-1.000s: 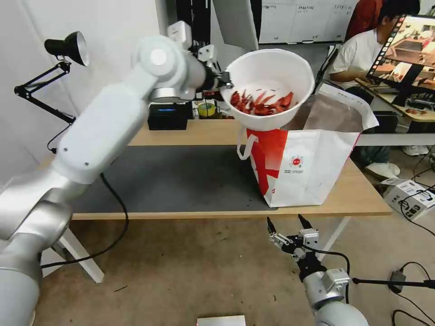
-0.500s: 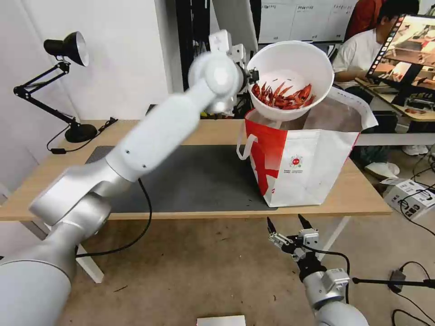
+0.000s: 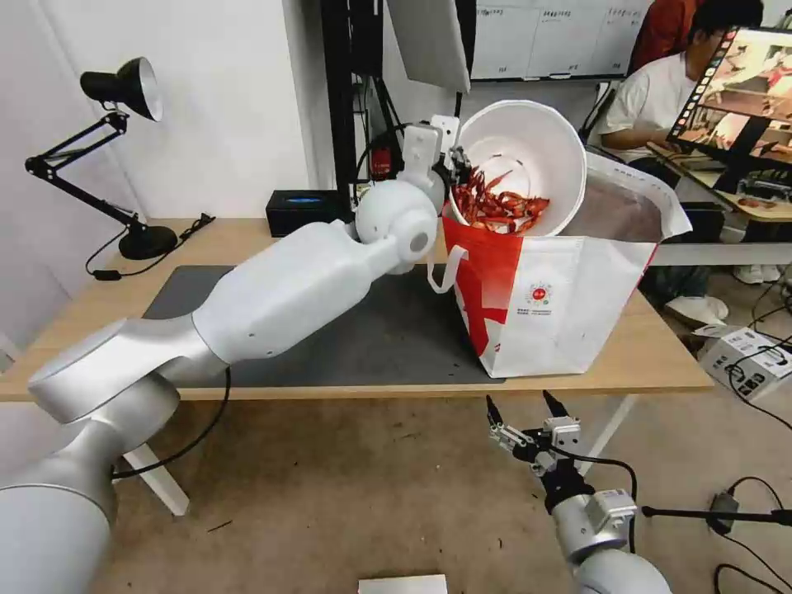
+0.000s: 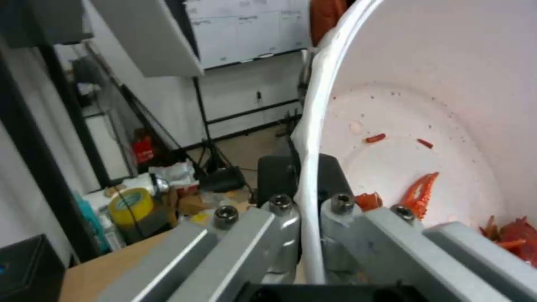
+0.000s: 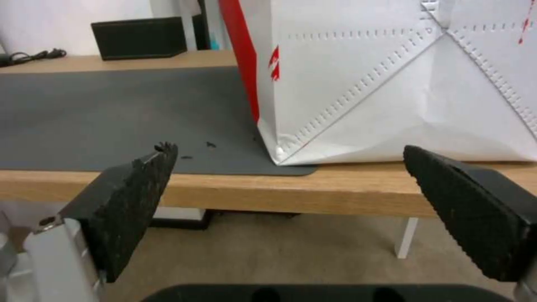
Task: Pick up the trash from the table and place it into the takeout bag.
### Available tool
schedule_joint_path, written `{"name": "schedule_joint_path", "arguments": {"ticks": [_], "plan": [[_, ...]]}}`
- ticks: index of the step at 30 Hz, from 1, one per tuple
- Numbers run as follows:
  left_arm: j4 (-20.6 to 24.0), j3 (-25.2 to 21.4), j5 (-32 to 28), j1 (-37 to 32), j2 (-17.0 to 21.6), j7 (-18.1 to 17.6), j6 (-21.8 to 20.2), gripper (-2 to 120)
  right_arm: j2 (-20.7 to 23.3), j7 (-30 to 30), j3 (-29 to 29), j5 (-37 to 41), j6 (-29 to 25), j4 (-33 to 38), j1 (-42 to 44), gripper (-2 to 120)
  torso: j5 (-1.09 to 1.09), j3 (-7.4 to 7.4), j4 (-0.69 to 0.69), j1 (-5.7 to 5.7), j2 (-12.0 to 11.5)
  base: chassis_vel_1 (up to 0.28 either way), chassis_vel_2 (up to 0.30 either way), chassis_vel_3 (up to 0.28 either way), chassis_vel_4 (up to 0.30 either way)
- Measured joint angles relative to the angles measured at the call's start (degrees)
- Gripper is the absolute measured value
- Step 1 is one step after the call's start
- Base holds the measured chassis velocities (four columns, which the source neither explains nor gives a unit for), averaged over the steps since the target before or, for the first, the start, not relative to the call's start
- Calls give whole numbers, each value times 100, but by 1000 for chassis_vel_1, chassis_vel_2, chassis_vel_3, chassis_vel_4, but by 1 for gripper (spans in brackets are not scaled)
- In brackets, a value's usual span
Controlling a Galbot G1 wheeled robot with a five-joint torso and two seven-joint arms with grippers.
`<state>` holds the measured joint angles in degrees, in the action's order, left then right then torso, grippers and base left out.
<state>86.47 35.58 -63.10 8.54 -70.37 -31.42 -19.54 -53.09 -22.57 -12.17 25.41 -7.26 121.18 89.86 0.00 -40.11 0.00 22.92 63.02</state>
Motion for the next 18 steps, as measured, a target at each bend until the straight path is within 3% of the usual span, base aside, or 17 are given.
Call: {"name": "schedule_joint_path", "arguments": {"ticks": [7, 11, 14, 18], "plan": [[207, 5, -225, 28, 179, 513, -361, 0, 0, 0, 0, 0, 0, 0, 0, 100, 0, 0, 0, 0, 0, 0, 0, 0, 0], [293, -9, -344, 62, 251, 647, -864, 0, 0, 0, -1, 0, 0, 0, 0, 100, 0, 0, 0, 0, 0, 0, 0, 0, 0], [438, -118, -553, 65, 359, 1097, -1548, 0, 0, 0, 0, 0, 0, 0, 0, 100, 0, 0, 0, 0, 0, 0, 0, 0, 0], [476, -197, -632, 9, 370, 1369, -1912, 5, 0, 0, 0, 0, 0, 0, 0, 100, 0, 0, 1, -1, 0, 0, 0, 0, 0]]}}
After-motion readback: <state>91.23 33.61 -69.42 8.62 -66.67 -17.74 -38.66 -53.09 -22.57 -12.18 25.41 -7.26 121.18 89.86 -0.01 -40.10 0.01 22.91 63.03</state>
